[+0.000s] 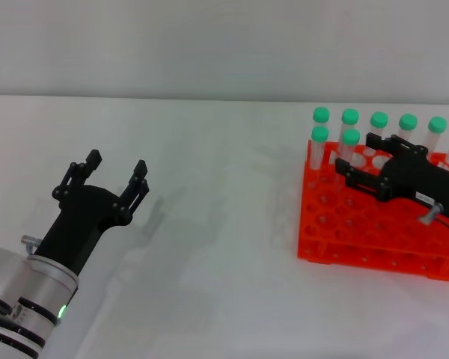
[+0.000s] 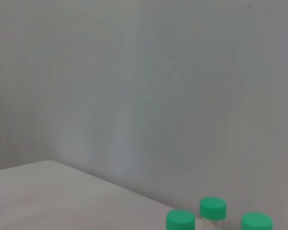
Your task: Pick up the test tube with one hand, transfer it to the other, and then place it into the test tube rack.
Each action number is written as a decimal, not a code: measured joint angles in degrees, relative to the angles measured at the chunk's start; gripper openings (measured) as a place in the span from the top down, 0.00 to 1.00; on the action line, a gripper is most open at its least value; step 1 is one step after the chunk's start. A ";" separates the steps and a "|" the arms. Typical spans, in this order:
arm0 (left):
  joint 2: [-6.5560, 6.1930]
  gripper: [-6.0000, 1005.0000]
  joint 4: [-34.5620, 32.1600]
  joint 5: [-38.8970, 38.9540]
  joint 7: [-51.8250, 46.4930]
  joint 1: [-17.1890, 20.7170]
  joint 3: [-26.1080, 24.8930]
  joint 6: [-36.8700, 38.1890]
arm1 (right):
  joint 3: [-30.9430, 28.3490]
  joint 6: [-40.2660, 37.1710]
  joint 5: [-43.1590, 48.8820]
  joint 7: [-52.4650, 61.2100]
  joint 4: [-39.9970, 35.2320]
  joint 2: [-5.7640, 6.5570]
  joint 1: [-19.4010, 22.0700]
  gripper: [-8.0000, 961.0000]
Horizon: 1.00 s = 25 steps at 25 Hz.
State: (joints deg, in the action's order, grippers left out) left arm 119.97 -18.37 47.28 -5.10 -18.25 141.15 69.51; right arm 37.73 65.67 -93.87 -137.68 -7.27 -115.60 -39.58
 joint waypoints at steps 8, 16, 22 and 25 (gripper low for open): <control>-0.06 0.24 0.00 0.00 0.14 0.05 0.01 0.02 | 0.40 3.51 -0.77 0.44 -3.39 0.04 5.95 0.15; -0.10 0.24 0.09 -0.09 0.20 0.10 0.17 0.02 | 0.15 4.72 -13.19 -7.59 -4.68 -0.19 14.73 0.11; -0.09 0.24 0.09 -0.25 0.02 0.15 0.35 0.02 | 0.14 6.83 -26.49 -16.04 -0.22 -0.32 18.27 0.11; -0.09 0.24 0.09 -0.12 0.01 0.14 0.36 0.02 | 0.15 6.79 -27.41 -16.95 0.45 -0.29 18.56 0.11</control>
State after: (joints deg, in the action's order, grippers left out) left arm 119.88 -18.28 47.16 -5.09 -18.10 141.51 69.53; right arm 37.88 72.46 -121.28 -154.63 -6.82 -115.90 -21.03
